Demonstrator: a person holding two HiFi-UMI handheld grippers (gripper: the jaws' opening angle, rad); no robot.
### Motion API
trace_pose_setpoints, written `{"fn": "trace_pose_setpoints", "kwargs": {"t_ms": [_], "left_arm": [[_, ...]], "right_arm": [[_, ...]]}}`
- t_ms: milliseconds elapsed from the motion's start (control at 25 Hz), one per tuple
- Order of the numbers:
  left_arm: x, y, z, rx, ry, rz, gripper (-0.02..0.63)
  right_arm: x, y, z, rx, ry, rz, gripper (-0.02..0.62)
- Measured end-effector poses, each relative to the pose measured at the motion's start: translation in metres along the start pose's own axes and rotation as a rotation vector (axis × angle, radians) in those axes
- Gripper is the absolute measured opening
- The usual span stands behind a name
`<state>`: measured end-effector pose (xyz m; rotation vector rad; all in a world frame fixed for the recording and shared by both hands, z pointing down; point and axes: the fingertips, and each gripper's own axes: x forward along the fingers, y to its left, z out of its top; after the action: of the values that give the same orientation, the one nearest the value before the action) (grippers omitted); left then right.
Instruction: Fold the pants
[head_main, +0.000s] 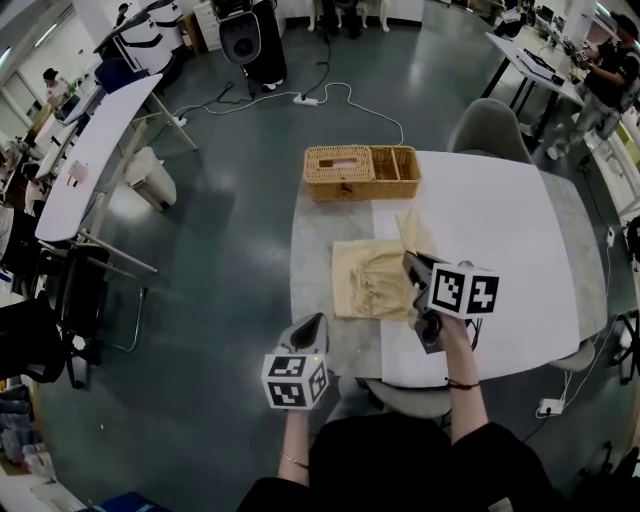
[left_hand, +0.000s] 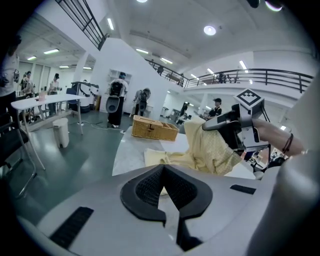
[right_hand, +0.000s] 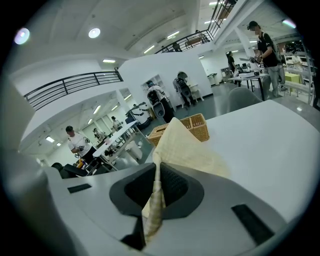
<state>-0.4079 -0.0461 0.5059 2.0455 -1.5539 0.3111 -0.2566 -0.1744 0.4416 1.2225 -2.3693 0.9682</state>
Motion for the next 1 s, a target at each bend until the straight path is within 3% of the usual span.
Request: {"fn": "trace_pose_setpoints", "kwargs": {"t_ms": [400,1000], "left_arm": [[-0.004,0.023,-0.002,-0.017,0.004,0.026,0.008],[-0.007,0.046,-0.010,-0.048,0.025,0.050,0.008]], "right_arm": [[0.040,0.029,-0.013,-0.055,0.053,0.019,0.029],[0.097,0.044,-0.050,-0.159,0.181,-0.035,0.029]]}}
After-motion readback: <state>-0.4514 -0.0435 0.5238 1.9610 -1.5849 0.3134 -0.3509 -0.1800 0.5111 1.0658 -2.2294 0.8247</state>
